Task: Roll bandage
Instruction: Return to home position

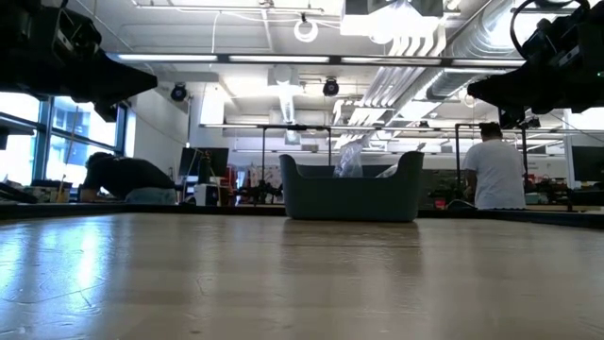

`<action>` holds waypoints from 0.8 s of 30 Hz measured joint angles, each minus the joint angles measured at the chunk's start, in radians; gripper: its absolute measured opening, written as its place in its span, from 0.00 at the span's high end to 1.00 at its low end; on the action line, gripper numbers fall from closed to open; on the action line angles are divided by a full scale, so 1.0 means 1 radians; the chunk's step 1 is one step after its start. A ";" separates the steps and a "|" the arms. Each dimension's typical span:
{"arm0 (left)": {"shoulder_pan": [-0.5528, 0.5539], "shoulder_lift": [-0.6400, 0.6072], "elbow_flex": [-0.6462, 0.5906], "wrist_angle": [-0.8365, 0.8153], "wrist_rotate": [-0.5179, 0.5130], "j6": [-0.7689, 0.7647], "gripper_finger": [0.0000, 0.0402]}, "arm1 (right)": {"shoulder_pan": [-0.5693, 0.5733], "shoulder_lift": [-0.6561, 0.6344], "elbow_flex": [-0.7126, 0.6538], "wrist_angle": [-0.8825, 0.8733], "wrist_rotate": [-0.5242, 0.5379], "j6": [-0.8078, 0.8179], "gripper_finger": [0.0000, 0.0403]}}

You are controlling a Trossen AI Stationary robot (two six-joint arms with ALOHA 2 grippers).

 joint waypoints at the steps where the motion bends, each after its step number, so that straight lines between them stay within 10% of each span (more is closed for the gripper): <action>1: 0.000 0.000 0.000 0.000 0.000 0.000 0.99 | 0.000 0.000 0.000 0.000 0.000 0.000 1.00; 24: 0.117 -0.021 0.000 0.000 0.005 0.000 0.99 | 0.000 0.000 0.000 0.000 0.000 0.000 1.00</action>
